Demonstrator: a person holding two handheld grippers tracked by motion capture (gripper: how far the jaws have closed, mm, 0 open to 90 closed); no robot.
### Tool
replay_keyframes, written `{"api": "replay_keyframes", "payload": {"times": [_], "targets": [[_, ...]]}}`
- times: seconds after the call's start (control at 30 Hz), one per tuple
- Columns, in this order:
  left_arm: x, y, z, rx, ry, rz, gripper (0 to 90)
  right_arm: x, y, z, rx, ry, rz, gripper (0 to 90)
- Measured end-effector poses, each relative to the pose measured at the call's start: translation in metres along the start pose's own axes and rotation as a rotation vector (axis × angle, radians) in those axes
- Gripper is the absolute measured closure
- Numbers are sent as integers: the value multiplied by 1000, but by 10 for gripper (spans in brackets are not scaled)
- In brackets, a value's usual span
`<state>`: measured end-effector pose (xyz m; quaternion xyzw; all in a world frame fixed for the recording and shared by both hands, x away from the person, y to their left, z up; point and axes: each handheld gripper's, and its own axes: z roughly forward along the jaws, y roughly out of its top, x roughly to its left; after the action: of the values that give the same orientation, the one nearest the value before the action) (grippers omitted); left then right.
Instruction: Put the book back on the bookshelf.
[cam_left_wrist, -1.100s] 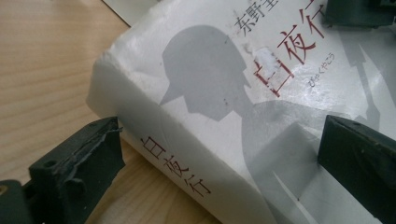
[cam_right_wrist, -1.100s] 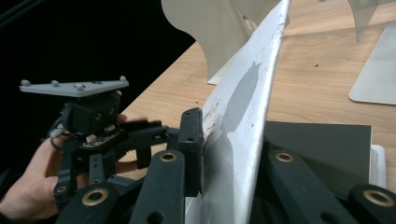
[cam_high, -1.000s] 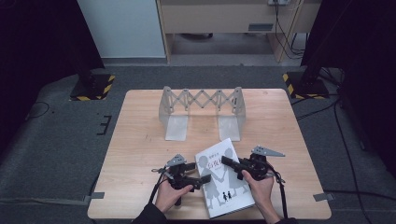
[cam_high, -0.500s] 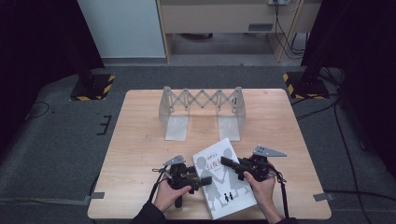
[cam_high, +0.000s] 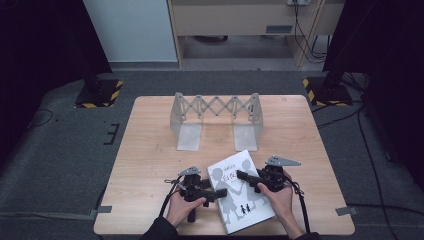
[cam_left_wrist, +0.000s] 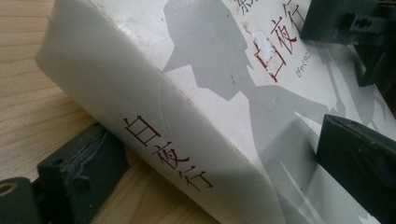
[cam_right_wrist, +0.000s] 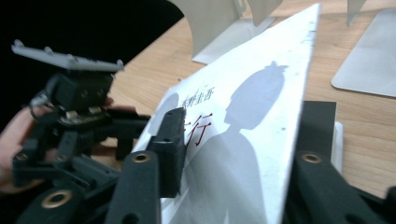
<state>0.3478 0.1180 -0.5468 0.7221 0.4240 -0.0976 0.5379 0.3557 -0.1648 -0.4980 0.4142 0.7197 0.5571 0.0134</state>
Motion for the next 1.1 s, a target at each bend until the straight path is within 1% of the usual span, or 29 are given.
{"api": "replay_keyframes", "payload": {"times": [0.03, 0.07, 0.1, 0.2, 0.27, 0.37, 0.4, 0.43, 0.47, 0.5, 0.53, 0.57, 0.6, 0.63, 0.67, 0.7, 0.73, 0.77, 0.83, 0.87, 0.9, 0.97, 1.07, 1.1], "targets": [[-1, 0, 1, -7, 17, 9, 12, -1, -1, 1, 16, -13, -22, 543], [-1, 0, 1, -7, 17, 9, 16, -1, -1, 1, 16, -13, -22, 543], [0, 0, 1, -7, 30, 14, 27, -1, -2, 1, 30, -47, -46, 494], [-1, 1, 1, -7, 36, 15, 30, -4, -4, -1, 42, -65, -64, 436], [-1, 1, 1, -6, 38, 16, 31, -5, -4, -1, 40, -63, -63, 430], [-2, 0, 2, -5, 46, 18, 33, -7, -6, -3, 43, -73, -55, 407], [-2, 0, 2, -4, 51, 20, 38, -8, -7, -4, 50, -98, -65, 378], [-2, 0, 2, -4, 51, 20, 40, -8, -7, -4, 50, -98, -65, 378], [-3, 0, 2, -2, 55, 21, 40, -8, -7, -5, 60, -109, -76, 371], [-3, 1, 2, 4, 61, 31, 48, -11, -8, -9, 80, -146, -97, 364], [-4, 1, 2, 8, 68, 36, 51, -12, -9, -11, 94, -167, -107, 362], [-4, 1, 2, 8, 68, 36, 57, -12, -9, -11, 94, -167, -107, 362], [-5, 1, 3, 8, 77, 40, 57, -15, -10, -12, 108, -176, -102, 363], [-5, 1, 3, 7, 76, 38, 57, -18, -13, -13, 113, -181, -98, 368], [-5, 1, 3, 8, 77, 39, 59, -21, -16, -12, 104, -171, -68, 358], [-5, 1, 3, 8, 77, 39, 59, -21, -16, -12, 104, -171, -68, 358], [-5, 1, 3, 8, 78, 39, 59, -22, -17, -12, 107, -161, -50, 346], [-5, 1, 3, 8, 78, 39, 59, -23, -18, -11, 106, -155, -51, 342], [-5, 1, 3, 9, 78, 40, 59, -22, -19, -8, 115, -135, -34, 316], [-5, 1, 3, 10, 78, 41, 59, -22, -20, -7, 113, -135, -22, 309], [-5, 1, 3, 10, 78, 40, 59, -22, -20, -7, 114, -133, -27, 305], [-5, 1, 3, 9, 78, 40, 58, -22, -20, -6, 116, -131, -20, 305], [-5, 1, 3, 8, 79, 40, 57, -24, -21, -4, 111, -114, 4, 287], [-5, 1, 4, 8, 80, 42, 56, -24, -22, -3, 110, -112, 5, 282]]}}
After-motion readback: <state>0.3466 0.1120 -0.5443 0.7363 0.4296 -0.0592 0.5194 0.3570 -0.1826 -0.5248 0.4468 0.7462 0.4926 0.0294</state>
